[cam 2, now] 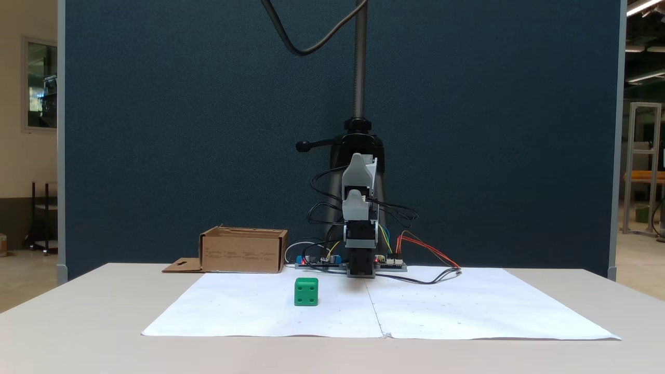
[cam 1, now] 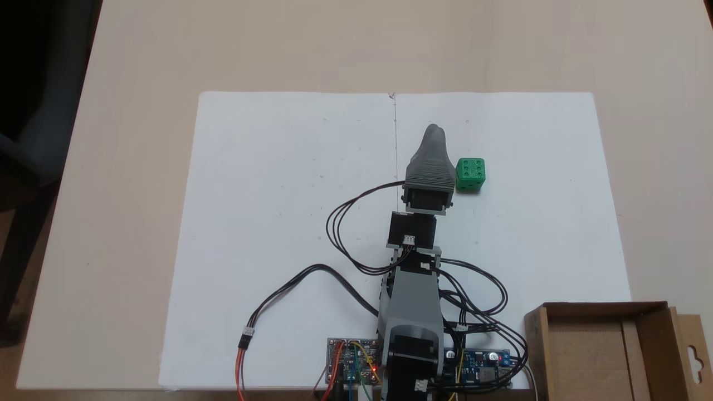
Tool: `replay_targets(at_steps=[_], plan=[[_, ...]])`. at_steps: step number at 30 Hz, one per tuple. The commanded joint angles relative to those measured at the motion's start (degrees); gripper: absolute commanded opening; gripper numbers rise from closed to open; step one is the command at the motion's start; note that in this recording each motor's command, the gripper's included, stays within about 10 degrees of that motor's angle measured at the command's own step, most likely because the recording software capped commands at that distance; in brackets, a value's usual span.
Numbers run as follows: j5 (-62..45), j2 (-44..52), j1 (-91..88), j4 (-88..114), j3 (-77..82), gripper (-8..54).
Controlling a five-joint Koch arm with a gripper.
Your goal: Grasp a green dice and put it in the bin.
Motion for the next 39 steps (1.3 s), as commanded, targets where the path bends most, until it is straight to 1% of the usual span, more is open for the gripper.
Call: replay_targets(at_steps=[1,2,3,5,12,19,26,28,31,36,39], plan=[[-3.25,6.33,1.23,-5.71,10.0,43.1],[-3.25,6.33,2.9,9.76,2.72,43.1],[-3.25,6.24,3.16,10.0,-3.08,43.1],[-3.25,6.15,3.25,13.43,-6.5,43.1],[-3.25,6.15,4.22,42.52,-16.08,43.1],[-3.25,5.98,3.69,68.71,-33.31,43.1],[-2.72,5.71,1.93,92.53,-44.56,43.0],[-2.46,4.57,1.93,98.95,-48.85,43.0],[-0.88,-3.87,1.67,113.8,-59.66,43.0],[-0.7,-8.7,1.93,129.09,-71.96,43.1],[-0.7,-12.57,1.85,138.5,-74.44,43.5]])
